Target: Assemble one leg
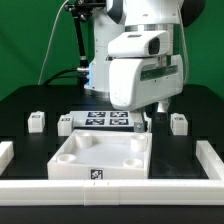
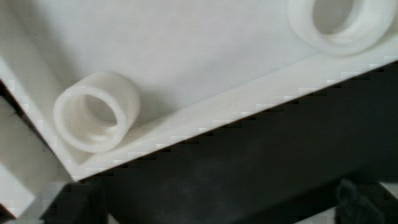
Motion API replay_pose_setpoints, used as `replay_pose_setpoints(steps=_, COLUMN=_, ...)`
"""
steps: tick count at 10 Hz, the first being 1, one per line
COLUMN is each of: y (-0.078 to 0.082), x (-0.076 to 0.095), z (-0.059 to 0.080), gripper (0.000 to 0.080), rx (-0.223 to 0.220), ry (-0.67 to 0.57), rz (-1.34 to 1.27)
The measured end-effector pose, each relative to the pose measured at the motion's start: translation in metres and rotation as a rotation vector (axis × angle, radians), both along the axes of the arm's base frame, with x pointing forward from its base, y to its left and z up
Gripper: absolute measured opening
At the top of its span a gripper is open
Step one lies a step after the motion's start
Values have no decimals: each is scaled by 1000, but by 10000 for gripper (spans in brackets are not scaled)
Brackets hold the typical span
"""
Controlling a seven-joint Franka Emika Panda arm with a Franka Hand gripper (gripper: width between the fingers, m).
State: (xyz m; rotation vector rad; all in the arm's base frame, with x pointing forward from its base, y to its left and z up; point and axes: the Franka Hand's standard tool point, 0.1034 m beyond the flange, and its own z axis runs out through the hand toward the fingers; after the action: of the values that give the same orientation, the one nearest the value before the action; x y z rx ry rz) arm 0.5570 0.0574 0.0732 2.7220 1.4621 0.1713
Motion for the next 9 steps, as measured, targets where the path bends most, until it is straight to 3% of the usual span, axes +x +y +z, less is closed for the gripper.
replay_pose_setpoints(steps=9, y=0, x=0, z=0, gripper=649, rx=1, ry=-2, rz=0)
